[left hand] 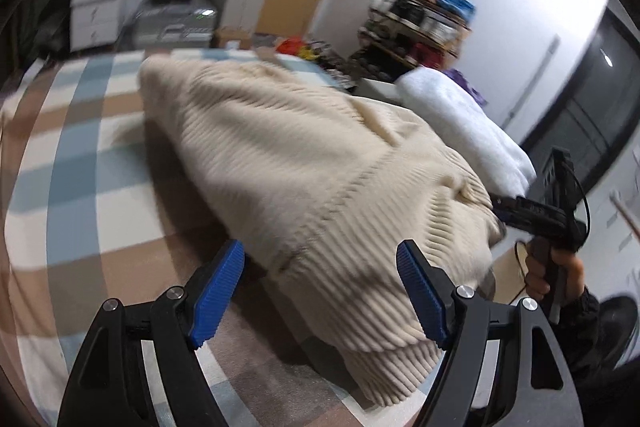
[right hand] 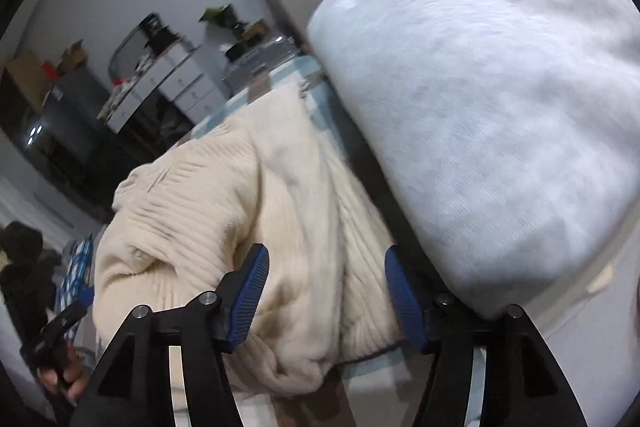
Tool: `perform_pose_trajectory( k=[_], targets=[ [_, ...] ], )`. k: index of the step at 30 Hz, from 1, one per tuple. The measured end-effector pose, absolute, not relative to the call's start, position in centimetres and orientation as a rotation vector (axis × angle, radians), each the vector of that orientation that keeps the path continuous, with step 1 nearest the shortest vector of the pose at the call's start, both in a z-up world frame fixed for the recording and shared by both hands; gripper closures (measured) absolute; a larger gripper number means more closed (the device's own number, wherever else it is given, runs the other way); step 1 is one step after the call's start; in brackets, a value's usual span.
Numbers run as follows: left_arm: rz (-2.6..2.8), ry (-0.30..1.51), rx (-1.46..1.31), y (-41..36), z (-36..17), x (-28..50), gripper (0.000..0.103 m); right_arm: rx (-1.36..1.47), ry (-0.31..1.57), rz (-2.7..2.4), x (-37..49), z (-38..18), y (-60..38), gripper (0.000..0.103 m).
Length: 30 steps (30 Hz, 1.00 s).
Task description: Fold large clothes
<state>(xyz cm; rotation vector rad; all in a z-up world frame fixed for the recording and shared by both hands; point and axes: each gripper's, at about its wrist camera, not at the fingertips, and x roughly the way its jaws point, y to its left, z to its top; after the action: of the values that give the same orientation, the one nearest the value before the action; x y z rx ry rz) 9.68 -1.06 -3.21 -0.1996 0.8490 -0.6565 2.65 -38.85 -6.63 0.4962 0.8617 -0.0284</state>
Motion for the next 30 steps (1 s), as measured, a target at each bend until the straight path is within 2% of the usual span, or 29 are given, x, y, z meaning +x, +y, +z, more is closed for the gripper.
perform_pose_trajectory(
  k=[7,13,17,27,30],
  targets=[
    [-0.611,0.855,-0.264,0.1,-3.2,9.7,0.028,0.335,0.941,-0.140,5.8,-7.6,-36.0,0.033],
    [-0.636,0.865,-0.275,0.5,-3.7,9.9,0.028,0.344,0.969,-0.138,4.6,-7.5,-34.5,0.037],
    [-0.668,0.863,-0.259,-0.2,-3.8,10.1,0.028,0.374,1.011,-0.087,4.8,-8.4,-33.8,0.056],
    [-0.601,0.790,-0.273,3.2,-2.7,10.4,0.028,0.332,1.106,0.247,2.3,-8.2,-25.3,0.057],
    [-0.583,0.782,-0.269,3.9,-2.5,10.2,0.028,0.339,1.012,0.246,1.5,-4.8,-26.8,0.057]
  ],
)
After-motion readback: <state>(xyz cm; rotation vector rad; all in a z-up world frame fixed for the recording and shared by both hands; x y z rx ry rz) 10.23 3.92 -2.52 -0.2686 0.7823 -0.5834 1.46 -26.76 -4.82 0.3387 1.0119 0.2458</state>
